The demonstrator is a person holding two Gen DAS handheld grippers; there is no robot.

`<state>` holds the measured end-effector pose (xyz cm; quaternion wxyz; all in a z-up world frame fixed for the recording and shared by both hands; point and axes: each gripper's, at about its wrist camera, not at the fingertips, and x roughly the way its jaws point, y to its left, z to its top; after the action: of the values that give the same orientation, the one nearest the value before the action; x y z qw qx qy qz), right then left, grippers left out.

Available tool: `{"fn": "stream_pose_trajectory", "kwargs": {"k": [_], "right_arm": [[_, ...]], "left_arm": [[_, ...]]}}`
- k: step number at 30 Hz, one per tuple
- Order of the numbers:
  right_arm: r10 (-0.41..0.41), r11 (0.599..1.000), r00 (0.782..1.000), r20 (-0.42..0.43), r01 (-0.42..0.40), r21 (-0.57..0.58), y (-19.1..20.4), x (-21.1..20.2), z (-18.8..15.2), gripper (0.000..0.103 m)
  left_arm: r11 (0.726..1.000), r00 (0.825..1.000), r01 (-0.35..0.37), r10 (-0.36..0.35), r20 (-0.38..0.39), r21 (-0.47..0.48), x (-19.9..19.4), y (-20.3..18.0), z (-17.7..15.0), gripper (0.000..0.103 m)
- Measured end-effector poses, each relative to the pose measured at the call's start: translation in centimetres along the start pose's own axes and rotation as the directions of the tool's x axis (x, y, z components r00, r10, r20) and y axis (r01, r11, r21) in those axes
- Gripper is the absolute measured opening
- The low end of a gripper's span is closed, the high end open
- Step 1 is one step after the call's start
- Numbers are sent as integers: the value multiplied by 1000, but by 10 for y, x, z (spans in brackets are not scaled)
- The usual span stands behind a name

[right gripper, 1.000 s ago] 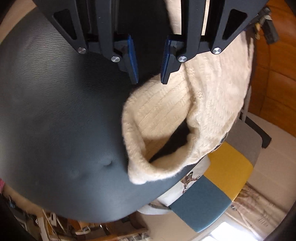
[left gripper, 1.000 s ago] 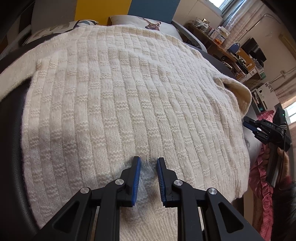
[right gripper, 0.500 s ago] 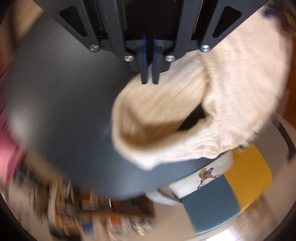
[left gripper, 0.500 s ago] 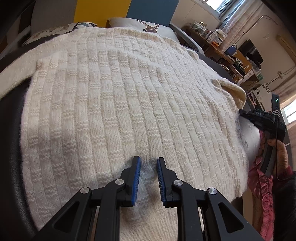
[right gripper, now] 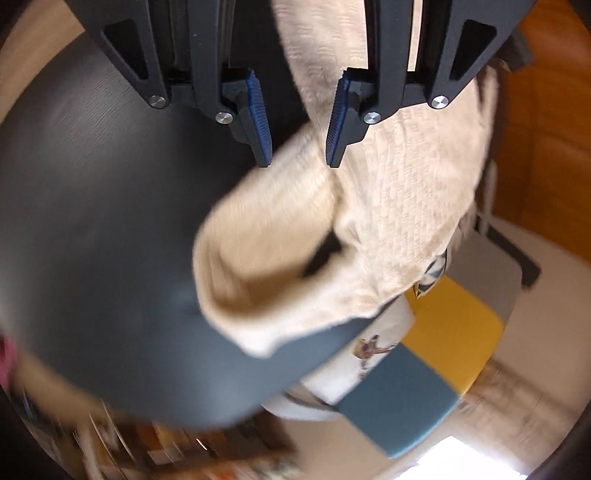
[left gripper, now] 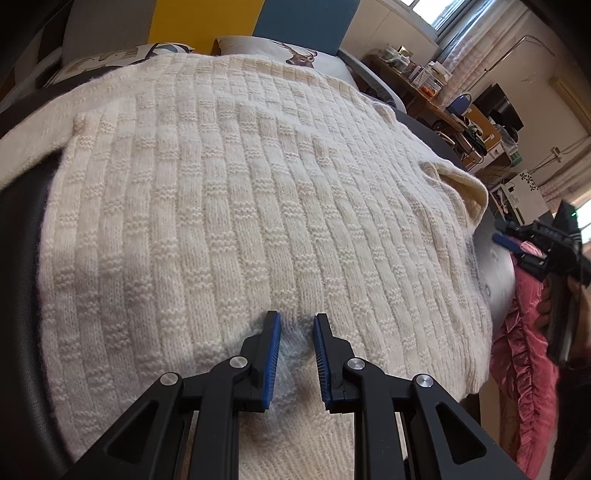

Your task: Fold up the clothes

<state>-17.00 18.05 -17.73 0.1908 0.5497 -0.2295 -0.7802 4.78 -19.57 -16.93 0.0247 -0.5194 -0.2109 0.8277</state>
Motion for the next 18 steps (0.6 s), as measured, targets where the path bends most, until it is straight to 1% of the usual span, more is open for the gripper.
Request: {"fn": "stream_pose_trajectory", "kwargs": {"k": [1, 2, 3, 4, 6, 8, 10, 11, 12, 13, 14, 15, 18], "right_arm": [[-5, 1000, 1000, -1, 5, 30, -6, 3, -3, 34], [-10, 998, 1000, -2, 10, 59, -12, 7, -7, 37], [-15, 996, 1000, -2, 15, 83, -13, 12, -7, 44], [-21, 994, 1000, -1, 21, 105, -13, 17, -5, 46], [-41, 990, 999, 13, 39, 134, -11, 24, -1, 48], [-73, 990, 997, 20, 70, 123, -6, 28, 4, 48], [-74, 989, 997, 38, 68, 130, -3, 31, 6, 48], [-85, 989, 996, 41, 79, 125, -1, 33, 7, 46], [-101, 989, 994, 42, 95, 117, 1, 36, 8, 33], [-130, 987, 991, 41, 125, 96, 3, 38, 9, 22], [-157, 985, 987, 44, 154, 75, 6, 39, 9, 5], [-183, 982, 982, 48, 180, 56, 8, 40, 8, 5], [-274, 957, 957, 91, 281, -73, 24, 33, 8, 4]], "left_arm": [[1000, 1000, 0, 0, -2, 3, 0, 0, 0, 19], [1000, 1000, 1, -1, -4, 5, 0, 0, 1, 19], [1000, 1000, 2, -2, -4, 2, 0, 0, 1, 19], [1000, 1000, 3, -3, -5, 0, 0, 1, 1, 19], [1000, 1000, 4, -4, -4, -4, 0, 1, 1, 19], [1000, 1000, 2, -2, -2, -4, 0, 1, 1, 19], [1000, 1000, 1, -1, -3, 0, 0, 1, 1, 19], [1000, 1000, 3, -3, -3, -1, 0, 2, 2, 19], [1000, 1000, 4, -4, -4, -2, 0, 2, 2, 19], [1000, 1000, 6, -6, -4, -3, 0, 3, 2, 19], [1000, 1000, 8, -8, -4, -3, 0, 3, 2, 19], [1000, 1000, 8, -8, -4, -3, 0, 3, 2, 19], [1000, 1000, 10, -10, -2, -1, 0, 3, 2, 19]]}}
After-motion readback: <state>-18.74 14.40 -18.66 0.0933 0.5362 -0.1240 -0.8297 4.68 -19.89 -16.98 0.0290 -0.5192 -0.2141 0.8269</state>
